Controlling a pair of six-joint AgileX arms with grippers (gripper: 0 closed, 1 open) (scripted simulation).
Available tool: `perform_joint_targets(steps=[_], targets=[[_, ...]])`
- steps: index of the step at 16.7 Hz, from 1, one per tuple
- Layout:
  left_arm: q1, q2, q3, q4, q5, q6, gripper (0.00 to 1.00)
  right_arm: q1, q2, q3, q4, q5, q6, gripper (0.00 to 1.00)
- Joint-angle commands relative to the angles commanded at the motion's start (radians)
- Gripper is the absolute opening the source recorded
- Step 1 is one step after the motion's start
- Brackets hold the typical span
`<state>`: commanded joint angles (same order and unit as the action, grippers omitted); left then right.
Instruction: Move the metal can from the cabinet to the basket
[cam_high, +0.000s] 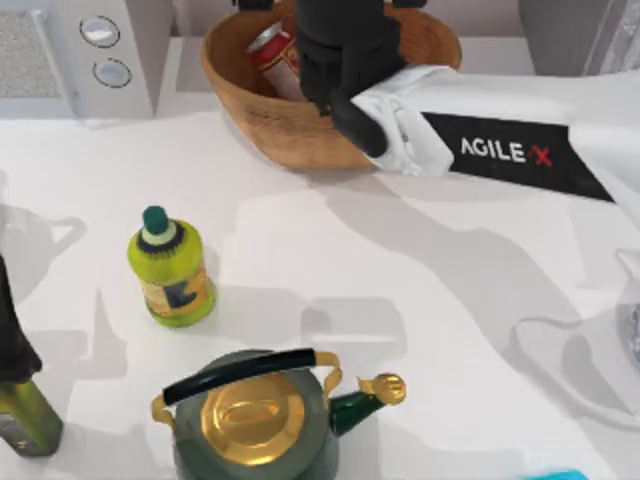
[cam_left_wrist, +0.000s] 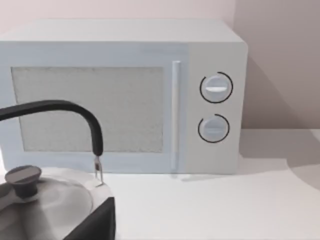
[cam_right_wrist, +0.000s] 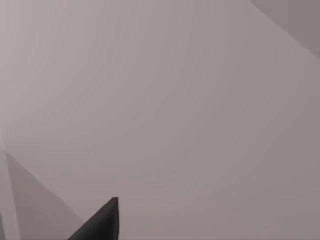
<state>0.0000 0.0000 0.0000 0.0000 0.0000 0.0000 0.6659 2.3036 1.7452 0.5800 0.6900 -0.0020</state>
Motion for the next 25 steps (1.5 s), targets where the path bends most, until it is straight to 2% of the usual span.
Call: perform_joint_targets(steps=[20, 25], targets=[[0.000, 0.000, 0.000, 0.000, 0.000, 0.000, 1.00, 0.002, 0.000, 0.000, 0.000, 0.000, 0.000, 1.00], [0.000, 0.000, 0.000, 0.000, 0.000, 0.000, 1.00, -0.031, -0.131, -0.101, -0.034, -0.041, -0.001, 1.00]])
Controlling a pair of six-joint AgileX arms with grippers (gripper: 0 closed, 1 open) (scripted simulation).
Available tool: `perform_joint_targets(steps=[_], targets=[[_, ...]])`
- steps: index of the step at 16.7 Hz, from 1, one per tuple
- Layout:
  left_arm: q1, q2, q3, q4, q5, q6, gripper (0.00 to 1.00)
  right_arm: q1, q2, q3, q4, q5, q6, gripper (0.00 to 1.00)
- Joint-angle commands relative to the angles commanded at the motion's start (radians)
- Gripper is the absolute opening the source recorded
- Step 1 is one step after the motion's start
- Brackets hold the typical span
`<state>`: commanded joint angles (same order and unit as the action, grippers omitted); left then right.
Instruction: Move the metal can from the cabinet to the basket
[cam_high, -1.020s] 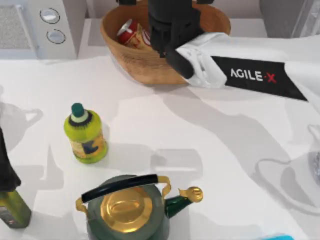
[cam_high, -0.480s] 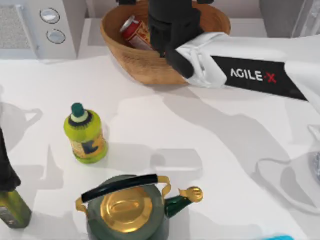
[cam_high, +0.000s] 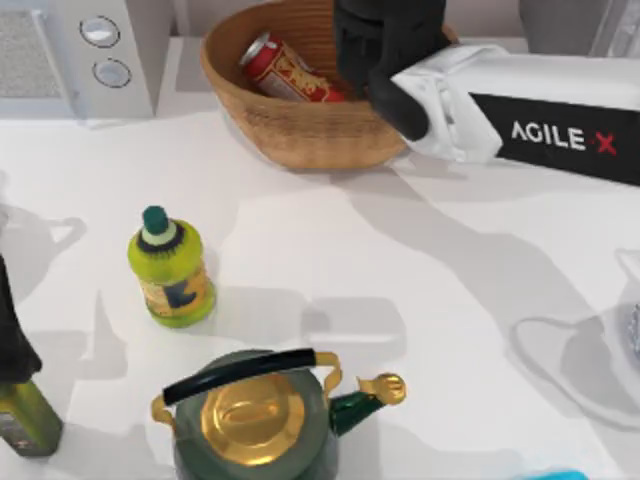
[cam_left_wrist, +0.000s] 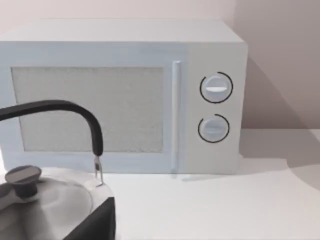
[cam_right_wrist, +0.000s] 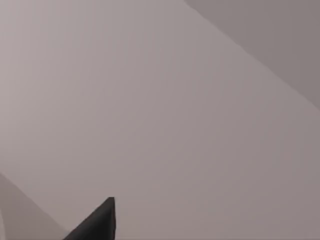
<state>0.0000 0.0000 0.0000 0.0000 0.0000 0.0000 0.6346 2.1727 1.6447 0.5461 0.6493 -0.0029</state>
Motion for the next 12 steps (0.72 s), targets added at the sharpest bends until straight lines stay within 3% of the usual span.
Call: perform_joint_targets(steps=[5, 12], targets=[[0.000, 0.000, 0.000, 0.000, 0.000, 0.000, 1.00, -0.084, -0.327, -0.233, -0.074, -0.097, 0.002, 1.00], [0.000, 0.000, 0.000, 0.000, 0.000, 0.000, 1.00, -0.255, -0.983, -0.663, -0.195, -0.285, 0.015, 1.00]])
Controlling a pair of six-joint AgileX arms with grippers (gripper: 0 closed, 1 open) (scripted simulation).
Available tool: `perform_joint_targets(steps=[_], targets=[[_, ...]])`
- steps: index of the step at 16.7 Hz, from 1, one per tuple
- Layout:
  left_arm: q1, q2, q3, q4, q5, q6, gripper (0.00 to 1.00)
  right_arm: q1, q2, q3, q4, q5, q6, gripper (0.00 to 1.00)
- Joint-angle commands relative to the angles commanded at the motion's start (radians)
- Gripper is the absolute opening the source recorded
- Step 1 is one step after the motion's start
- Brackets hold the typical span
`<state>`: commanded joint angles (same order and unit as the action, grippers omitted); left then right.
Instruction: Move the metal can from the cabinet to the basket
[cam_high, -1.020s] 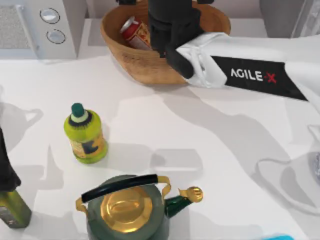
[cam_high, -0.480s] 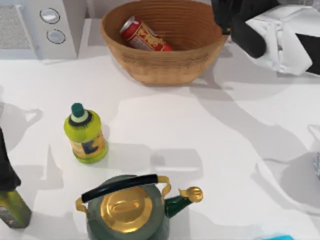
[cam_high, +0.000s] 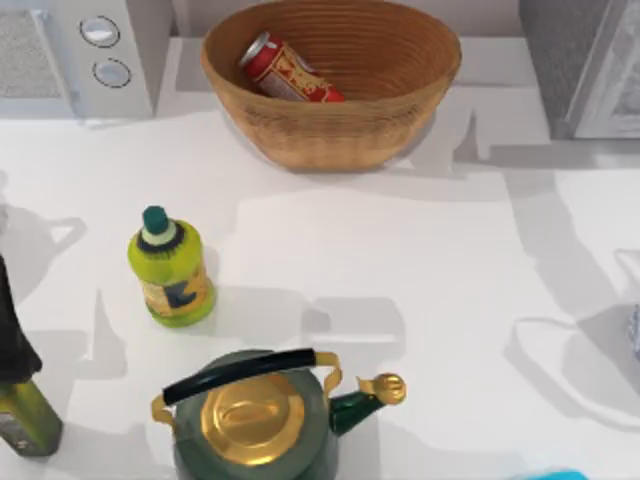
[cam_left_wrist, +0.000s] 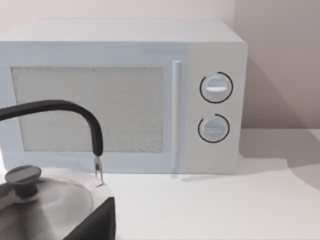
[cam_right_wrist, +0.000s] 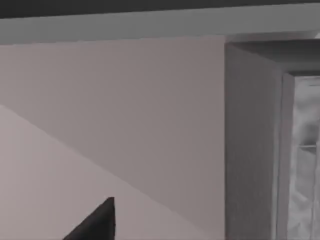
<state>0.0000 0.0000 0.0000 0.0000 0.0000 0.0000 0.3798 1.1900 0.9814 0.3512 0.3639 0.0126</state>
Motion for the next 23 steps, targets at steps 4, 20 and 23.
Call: perform_joint_targets(steps=[4, 20, 23], targets=[[0.000, 0.000, 0.000, 0.000, 0.000, 0.000, 1.00, -0.107, -0.400, -0.264, -0.076, -0.115, 0.007, 1.00], [0.000, 0.000, 0.000, 0.000, 0.000, 0.000, 1.00, -0.380, -1.190, -0.981, -0.351, -0.364, -0.013, 1.00], [0.000, 0.000, 0.000, 0.000, 0.000, 0.000, 1.00, -0.377, -1.186, -0.980, -0.350, -0.363, -0.012, 1.00]])
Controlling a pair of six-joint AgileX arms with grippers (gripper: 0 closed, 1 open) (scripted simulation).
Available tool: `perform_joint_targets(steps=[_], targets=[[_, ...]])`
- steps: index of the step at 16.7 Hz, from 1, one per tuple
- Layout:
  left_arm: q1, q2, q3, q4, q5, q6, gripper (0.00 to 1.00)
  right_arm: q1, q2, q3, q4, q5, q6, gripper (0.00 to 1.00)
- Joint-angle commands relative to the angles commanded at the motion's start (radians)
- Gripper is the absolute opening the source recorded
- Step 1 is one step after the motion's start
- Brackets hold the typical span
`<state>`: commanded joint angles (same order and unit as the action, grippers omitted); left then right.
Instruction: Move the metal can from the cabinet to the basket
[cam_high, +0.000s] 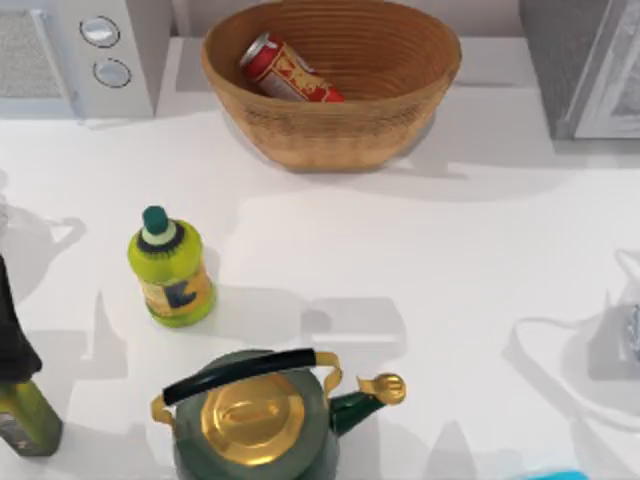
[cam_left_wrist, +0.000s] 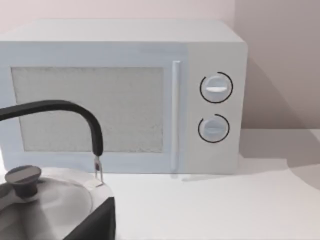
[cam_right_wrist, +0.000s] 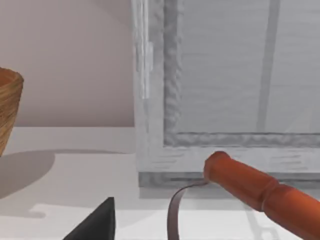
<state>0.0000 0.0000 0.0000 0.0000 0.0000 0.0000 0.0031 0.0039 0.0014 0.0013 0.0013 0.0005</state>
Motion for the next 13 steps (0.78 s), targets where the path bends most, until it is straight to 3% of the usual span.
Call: perform_joint_targets(steps=[5, 13], targets=[[0.000, 0.000, 0.000, 0.000, 0.000, 0.000, 1.00, -0.041, 0.084, 0.075, 0.071, -0.099, -0.002, 1.00], [0.000, 0.000, 0.000, 0.000, 0.000, 0.000, 1.00, -0.378, 0.564, 0.292, 0.541, -0.500, -0.015, 1.00]])
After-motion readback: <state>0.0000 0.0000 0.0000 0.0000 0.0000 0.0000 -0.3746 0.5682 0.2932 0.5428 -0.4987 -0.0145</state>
